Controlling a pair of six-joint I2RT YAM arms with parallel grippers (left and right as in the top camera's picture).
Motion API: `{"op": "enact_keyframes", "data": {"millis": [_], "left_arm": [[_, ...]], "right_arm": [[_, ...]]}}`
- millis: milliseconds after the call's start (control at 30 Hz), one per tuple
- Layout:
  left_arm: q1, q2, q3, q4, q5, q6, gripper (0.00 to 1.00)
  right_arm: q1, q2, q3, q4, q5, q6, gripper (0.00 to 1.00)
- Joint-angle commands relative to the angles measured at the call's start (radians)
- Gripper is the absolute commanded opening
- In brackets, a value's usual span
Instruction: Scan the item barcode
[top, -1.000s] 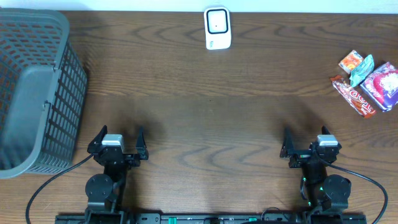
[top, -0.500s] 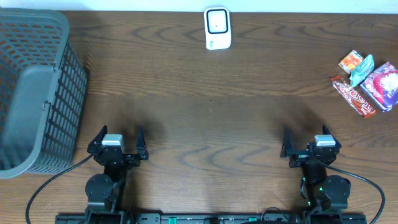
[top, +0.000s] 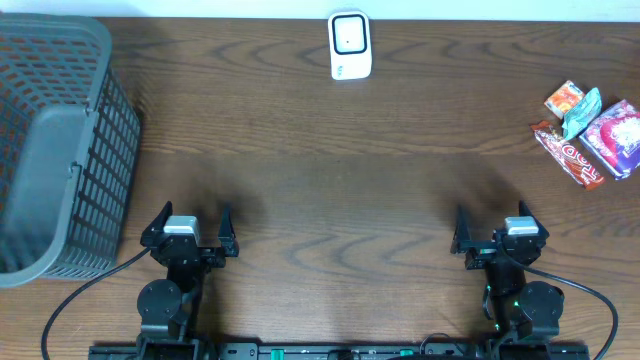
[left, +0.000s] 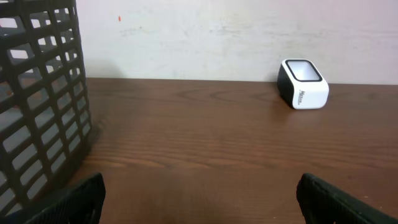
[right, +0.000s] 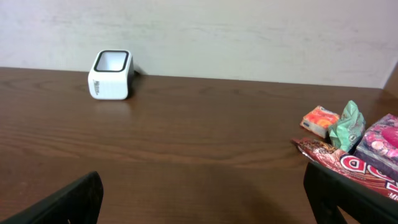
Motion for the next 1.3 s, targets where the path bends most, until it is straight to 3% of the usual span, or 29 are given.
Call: {"op": "enact_keyframes", "data": {"millis": [0, 1267], "left_arm": [[-0.004, -0.006, -0.011, -0.045, -0.016, 0.006, 0.98], [-0.004, -0.006, -0.011, -0.045, -0.016, 0.006, 0.98]], "right_arm": [[-0.003, -0.01, -0.01, 0.004, 0.003, 0.048, 0.99], [-0.003, -0.009, -0.01, 0.006, -0.005, 0.066, 0.99]]}}
